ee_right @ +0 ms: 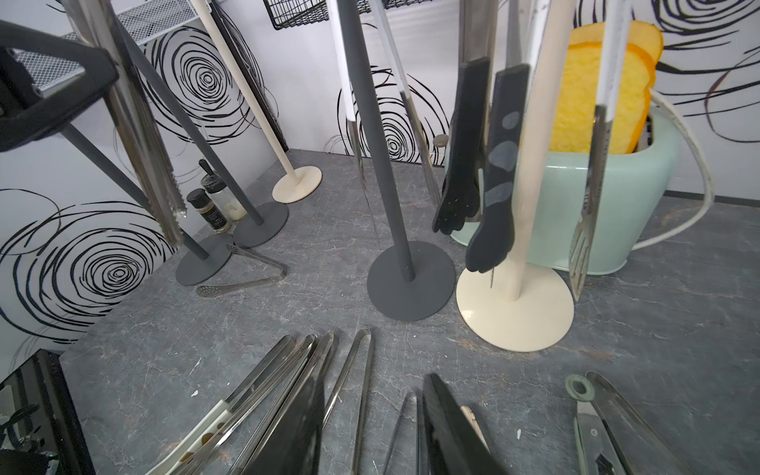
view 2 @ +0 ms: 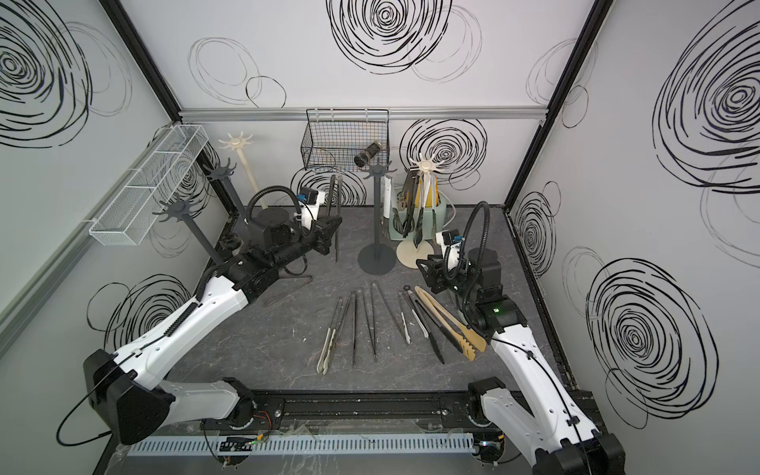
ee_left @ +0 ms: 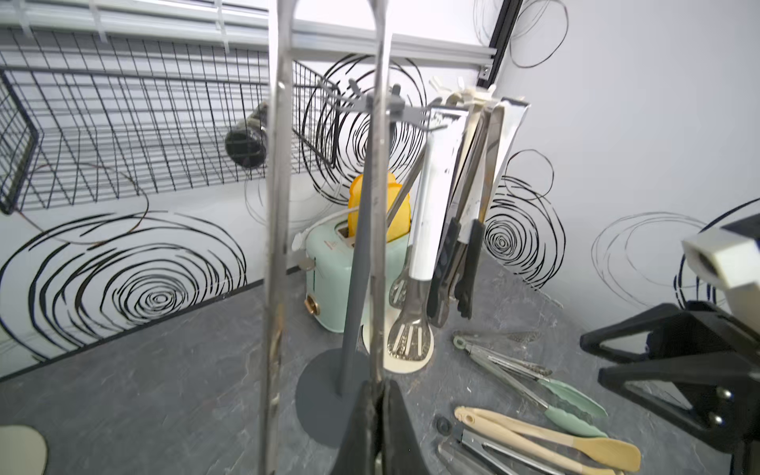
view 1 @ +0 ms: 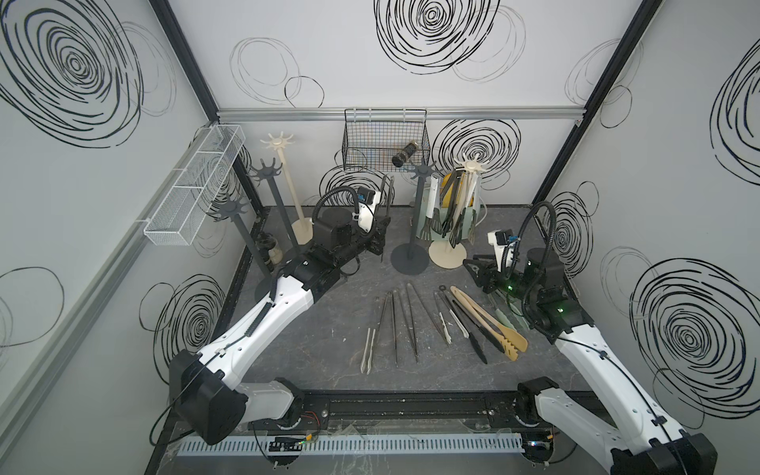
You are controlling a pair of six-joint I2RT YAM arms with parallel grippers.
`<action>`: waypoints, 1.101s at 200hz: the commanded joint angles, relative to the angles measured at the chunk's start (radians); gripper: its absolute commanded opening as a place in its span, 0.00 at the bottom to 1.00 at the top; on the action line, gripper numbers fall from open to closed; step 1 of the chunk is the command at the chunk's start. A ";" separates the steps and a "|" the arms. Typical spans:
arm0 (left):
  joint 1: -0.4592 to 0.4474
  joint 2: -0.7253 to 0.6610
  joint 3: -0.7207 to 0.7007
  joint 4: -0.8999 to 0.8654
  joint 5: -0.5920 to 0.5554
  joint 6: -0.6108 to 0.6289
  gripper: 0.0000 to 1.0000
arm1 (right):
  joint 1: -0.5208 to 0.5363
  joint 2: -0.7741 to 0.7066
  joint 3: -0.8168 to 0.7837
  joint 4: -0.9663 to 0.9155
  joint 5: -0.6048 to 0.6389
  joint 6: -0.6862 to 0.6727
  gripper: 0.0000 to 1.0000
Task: Hang food tongs on kitchen utensil racks
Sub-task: Hang the food tongs on the rack.
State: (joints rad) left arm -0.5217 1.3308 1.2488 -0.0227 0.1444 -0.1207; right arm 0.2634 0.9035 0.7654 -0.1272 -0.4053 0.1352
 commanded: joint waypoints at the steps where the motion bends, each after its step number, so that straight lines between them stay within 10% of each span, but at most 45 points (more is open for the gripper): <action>1: 0.001 0.053 0.078 0.093 0.060 0.031 0.00 | -0.003 0.004 0.028 -0.011 -0.009 0.017 0.42; 220: 0.010 0.318 0.276 0.082 0.156 0.035 0.00 | -0.001 -0.002 0.033 -0.038 -0.001 0.012 0.41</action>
State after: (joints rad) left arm -0.5186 1.6386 1.5002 -0.0200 0.2890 -0.0933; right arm 0.2634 0.9108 0.7662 -0.1467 -0.4046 0.1497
